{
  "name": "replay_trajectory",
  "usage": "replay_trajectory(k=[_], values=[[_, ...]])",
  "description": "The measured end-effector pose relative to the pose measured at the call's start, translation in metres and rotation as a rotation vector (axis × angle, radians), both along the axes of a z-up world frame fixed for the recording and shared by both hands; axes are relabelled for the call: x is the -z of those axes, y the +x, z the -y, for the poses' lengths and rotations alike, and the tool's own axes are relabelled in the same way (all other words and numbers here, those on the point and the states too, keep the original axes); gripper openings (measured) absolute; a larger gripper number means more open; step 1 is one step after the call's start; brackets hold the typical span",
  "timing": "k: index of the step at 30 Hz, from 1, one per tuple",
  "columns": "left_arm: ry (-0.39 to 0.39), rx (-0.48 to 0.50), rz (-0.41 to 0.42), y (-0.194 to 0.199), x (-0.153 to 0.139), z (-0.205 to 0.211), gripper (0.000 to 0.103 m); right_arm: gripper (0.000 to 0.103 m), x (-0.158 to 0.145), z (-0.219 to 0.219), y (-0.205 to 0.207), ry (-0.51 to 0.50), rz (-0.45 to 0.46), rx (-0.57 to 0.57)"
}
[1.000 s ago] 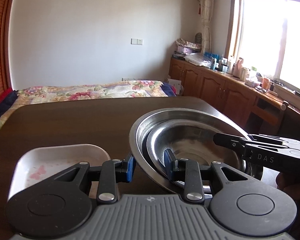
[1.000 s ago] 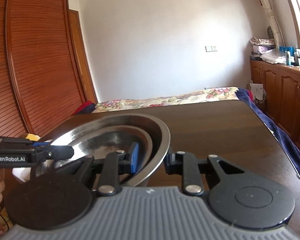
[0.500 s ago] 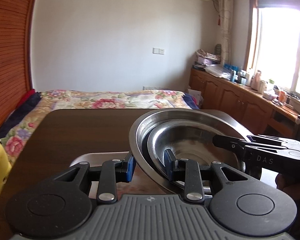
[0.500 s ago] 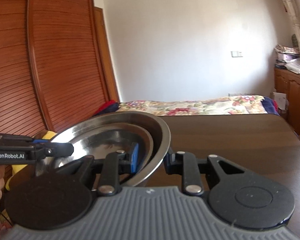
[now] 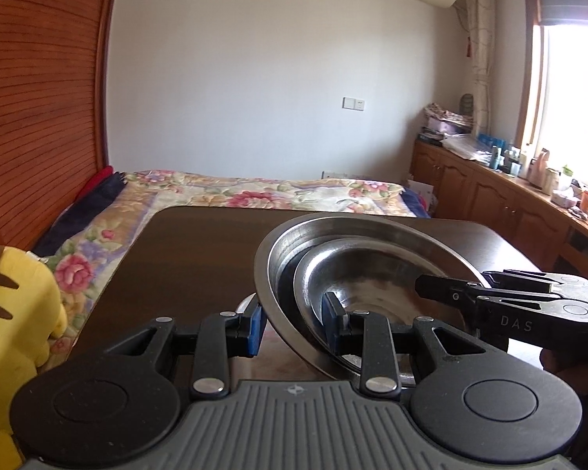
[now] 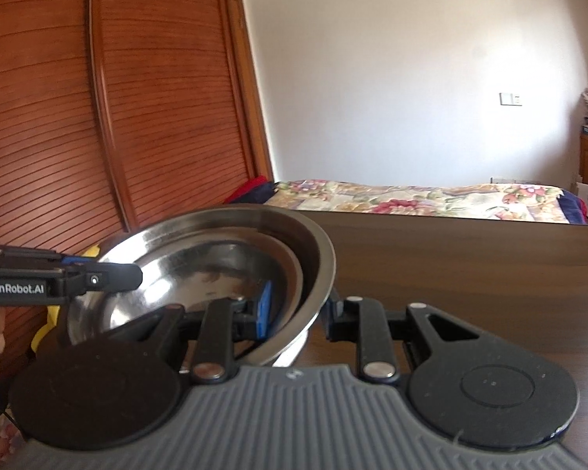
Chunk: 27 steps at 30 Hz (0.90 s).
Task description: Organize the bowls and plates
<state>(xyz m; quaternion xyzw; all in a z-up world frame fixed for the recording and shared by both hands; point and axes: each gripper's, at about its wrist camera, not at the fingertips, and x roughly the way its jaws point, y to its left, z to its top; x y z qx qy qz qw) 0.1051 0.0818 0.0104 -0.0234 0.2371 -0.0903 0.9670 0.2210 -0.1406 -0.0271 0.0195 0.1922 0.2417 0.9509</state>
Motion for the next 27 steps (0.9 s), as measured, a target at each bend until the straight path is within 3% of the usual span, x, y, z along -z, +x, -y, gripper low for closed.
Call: replay_trajectory(k=[22, 27], values=[[-0.012, -0.014, -0.053, 0.010, 0.019, -0.018, 0.033, 0.028, 0.008, -0.018, 0.005, -0.028, -0.034, -0.022], [-0.007, -0.008, -0.047, 0.009, 0.021, -0.016, 0.033, 0.033, 0.008, -0.019, 0.006, -0.033, -0.039, -0.030]])
